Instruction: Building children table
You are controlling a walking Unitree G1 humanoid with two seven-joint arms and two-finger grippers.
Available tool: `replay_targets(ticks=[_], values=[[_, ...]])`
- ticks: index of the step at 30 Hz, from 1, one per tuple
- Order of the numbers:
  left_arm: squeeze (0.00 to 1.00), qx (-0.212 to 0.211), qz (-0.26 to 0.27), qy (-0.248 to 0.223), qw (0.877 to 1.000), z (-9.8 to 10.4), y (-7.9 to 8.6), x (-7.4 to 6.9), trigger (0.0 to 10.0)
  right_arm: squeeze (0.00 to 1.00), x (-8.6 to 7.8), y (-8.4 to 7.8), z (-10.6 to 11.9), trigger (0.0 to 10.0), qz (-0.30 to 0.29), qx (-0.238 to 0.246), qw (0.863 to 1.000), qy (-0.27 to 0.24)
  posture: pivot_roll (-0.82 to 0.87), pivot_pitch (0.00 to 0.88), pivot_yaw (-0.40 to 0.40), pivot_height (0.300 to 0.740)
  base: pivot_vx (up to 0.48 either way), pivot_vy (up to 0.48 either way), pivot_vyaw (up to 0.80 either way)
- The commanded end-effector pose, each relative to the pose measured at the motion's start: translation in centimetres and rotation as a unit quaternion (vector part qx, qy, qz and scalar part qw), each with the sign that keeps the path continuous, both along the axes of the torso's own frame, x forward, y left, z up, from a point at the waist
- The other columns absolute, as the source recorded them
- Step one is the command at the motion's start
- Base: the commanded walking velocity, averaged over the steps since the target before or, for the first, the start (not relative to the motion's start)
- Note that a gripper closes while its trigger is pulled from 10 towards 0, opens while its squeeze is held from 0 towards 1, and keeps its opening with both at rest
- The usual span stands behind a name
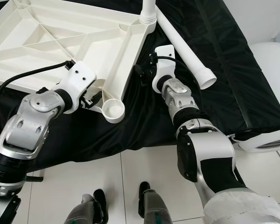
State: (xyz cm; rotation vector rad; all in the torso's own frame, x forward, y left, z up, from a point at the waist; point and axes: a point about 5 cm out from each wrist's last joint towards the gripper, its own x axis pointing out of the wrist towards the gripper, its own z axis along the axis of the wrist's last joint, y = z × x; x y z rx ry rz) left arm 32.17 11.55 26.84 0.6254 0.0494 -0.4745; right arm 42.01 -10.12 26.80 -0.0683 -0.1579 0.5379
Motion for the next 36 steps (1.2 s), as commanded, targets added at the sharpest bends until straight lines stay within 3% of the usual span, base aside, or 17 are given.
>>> replay_targets(ticks=[1,9,25,30,34,36], values=[[0.00,0.006,-0.036,0.049,0.998,-2.1,-1.4,-0.3,10.0,0.00,-1.2,5.1,-1.1,10.0,0.124,-0.025,0.992,0.008,0.08,0.375,0.036,0.740,0.000,0.000,0.00],[0.00,-0.004,-0.037,0.047,0.998,-1.7,-1.7,-0.3,10.0,0.00,-1.8,6.3,-1.4,10.0,0.176,-0.040,0.984,0.002,0.08,0.378,0.036,0.740,0.000,0.000,0.00],[0.00,-0.023,-0.047,0.049,0.997,-1.4,-2.8,-0.2,10.0,0.00,-2.3,7.7,-1.2,10.0,0.208,-0.044,0.977,-0.006,0.08,0.375,0.041,0.740,0.000,0.000,0.00],[0.00,-0.030,-0.054,0.048,0.997,-1.3,-3.5,-0.3,10.0,0.00,-1.6,5.3,0.1,10.0,0.140,0.013,0.989,-0.050,0.08,0.369,0.044,0.740,0.000,0.000,0.00],[0.00,-0.029,-0.054,0.047,0.997,-1.3,-3.3,-0.3,10.0,0.00,-1.5,4.5,0.2,10.0,0.126,0.026,0.990,-0.059,0.08,0.363,0.045,0.740,0.000,0.000,0.00],[0.00,-0.025,-0.047,0.046,0.998,-1.3,-2.6,0.0,10.0,0.00,-1.5,2.6,0.9,10.0,0.105,0.078,0.988,-0.085,0.07,0.350,0.052,0.740,0.000,0.000,0.00]])
